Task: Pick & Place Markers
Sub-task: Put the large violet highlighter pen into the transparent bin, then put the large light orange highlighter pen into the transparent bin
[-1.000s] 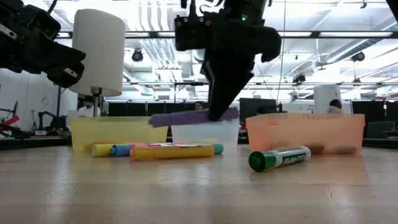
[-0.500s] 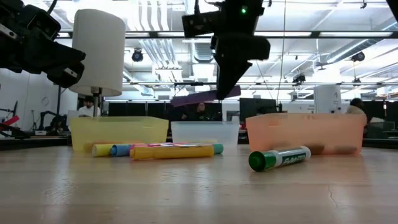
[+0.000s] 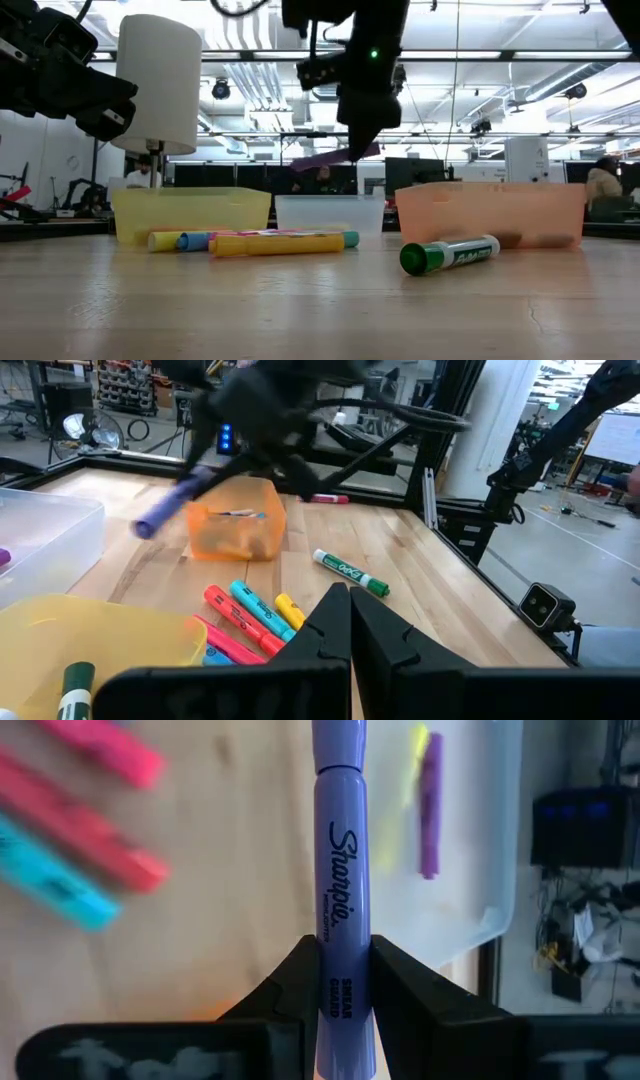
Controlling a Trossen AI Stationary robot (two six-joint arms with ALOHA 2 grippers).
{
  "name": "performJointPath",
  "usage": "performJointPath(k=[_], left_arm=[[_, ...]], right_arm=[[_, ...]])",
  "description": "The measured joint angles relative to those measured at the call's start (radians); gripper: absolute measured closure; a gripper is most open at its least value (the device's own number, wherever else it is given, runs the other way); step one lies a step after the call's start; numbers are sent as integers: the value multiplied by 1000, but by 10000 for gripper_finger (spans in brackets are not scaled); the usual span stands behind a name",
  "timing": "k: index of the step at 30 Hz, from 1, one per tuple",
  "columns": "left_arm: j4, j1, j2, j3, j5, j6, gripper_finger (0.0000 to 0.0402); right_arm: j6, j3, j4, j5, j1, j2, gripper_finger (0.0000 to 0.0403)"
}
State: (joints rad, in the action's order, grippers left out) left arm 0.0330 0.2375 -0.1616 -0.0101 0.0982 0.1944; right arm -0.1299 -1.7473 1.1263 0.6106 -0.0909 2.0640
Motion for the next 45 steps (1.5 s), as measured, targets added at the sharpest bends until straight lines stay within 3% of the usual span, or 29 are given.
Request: performJointPath(k=[4, 11, 19, 25, 33, 38, 45], left_arm=[[0, 0, 0, 0, 0, 0, 401], [0, 0, 0, 0, 0, 0, 401], [0, 0, 0, 0, 0, 0, 401], [0, 0, 0, 0, 0, 0, 401], [0, 0, 0, 0, 0, 0, 401], [0, 0, 0, 0, 0, 0, 401], [0, 0, 0, 0, 0, 0, 401]], right_arm=[[6, 0, -7, 11, 70, 0, 335], [37, 0, -54, 125, 178, 0, 335], [180, 0, -242, -28, 293, 0, 335], [151, 0, -243, -236, 365, 0, 335], [155, 0, -286, -354, 409, 5, 335], [141, 1, -295, -364, 429, 22, 320], [133, 1, -296, -352, 429, 26, 253]])
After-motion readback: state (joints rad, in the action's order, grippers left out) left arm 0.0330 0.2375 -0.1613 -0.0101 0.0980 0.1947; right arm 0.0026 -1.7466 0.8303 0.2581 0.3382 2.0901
